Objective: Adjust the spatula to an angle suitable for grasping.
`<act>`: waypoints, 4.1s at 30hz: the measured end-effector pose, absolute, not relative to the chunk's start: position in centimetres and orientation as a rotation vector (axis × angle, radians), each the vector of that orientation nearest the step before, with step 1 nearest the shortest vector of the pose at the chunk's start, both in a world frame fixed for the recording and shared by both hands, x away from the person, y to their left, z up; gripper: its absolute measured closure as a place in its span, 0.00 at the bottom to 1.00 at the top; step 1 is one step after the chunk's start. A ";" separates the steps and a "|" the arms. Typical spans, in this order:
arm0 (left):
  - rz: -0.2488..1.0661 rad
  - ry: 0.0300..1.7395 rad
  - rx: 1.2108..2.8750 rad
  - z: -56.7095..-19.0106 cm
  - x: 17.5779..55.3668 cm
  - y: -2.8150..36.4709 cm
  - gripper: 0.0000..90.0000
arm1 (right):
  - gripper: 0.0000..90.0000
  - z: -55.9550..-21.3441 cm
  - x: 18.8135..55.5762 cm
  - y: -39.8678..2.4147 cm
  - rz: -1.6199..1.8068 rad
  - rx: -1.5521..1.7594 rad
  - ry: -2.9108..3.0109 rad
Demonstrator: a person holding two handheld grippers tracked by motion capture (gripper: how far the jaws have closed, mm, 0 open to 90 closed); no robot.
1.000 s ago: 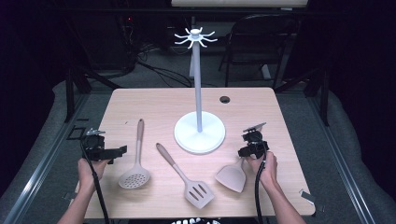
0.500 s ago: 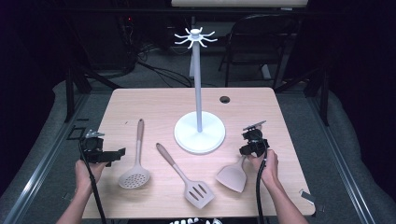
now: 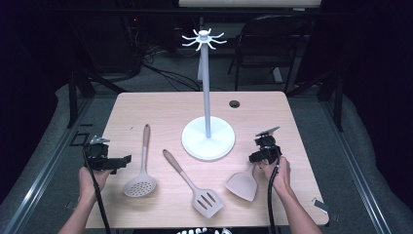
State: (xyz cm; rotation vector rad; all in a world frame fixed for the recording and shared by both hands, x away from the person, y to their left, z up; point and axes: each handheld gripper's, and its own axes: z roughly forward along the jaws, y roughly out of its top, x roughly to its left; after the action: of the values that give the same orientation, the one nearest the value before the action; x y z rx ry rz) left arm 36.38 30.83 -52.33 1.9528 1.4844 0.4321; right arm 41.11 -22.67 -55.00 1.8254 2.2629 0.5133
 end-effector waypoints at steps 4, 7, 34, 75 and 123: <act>0.431 1.494 1.943 -52.4 36.4 31.2 0.01 | 0.52 -55.1 41.2 -22.6 0.525 1.824 2.288; 0.433 1.484 1.947 -52.2 36.3 31.1 0.01 | 0.53 -55.0 41.1 -22.6 0.525 1.827 2.279; 0.414 1.449 1.960 -52.2 36.2 31.0 0.01 | 0.77 -54.2 41.1 -23.4 0.343 1.741 2.382; 0.443 1.381 1.991 -51.5 35.6 28.7 0.00 | 0.87 -50.1 38.9 -25.2 0.873 1.610 2.270; 0.374 1.007 1.954 -46.8 34.4 19.4 0.00 | 0.87 -46.0 35.3 -16.0 1.016 1.054 2.311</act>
State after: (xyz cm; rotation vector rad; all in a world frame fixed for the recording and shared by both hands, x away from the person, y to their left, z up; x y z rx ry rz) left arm 34.41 19.44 -46.84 1.9538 1.0067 0.3744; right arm 35.26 -15.99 -46.01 1.0539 2.3112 1.0161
